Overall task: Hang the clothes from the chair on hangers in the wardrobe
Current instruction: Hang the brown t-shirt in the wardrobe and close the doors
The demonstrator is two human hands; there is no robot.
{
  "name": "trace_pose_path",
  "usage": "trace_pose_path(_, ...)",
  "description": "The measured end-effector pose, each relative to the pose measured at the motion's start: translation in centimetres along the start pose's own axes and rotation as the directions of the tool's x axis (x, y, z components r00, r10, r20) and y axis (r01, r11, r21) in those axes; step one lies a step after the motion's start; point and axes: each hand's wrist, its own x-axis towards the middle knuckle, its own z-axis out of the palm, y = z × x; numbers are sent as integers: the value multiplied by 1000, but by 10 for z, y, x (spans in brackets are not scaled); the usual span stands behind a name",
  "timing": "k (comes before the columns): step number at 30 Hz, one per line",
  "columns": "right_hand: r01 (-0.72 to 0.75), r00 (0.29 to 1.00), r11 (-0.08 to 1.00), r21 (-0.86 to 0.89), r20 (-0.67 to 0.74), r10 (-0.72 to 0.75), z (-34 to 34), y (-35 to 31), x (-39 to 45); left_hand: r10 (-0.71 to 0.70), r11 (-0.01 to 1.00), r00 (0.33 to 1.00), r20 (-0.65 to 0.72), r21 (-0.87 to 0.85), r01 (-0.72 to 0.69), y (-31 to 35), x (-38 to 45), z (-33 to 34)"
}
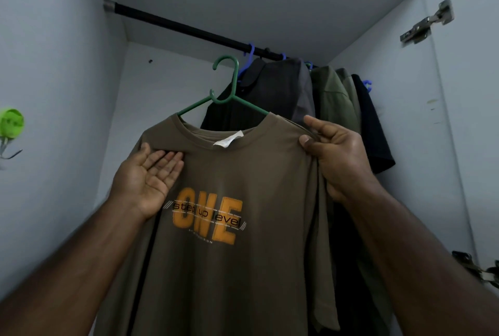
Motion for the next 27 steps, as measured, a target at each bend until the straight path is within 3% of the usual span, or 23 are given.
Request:
trace_pose_path(9,86,994,995,-57,-69,-90,32,5,44,14,999,997,72,32,-16,18,66,9)
trace_pose_path(27,146,977,974,-173,-129,-169,56,26,143,90,996,992,86,6,-91,11,150,34)
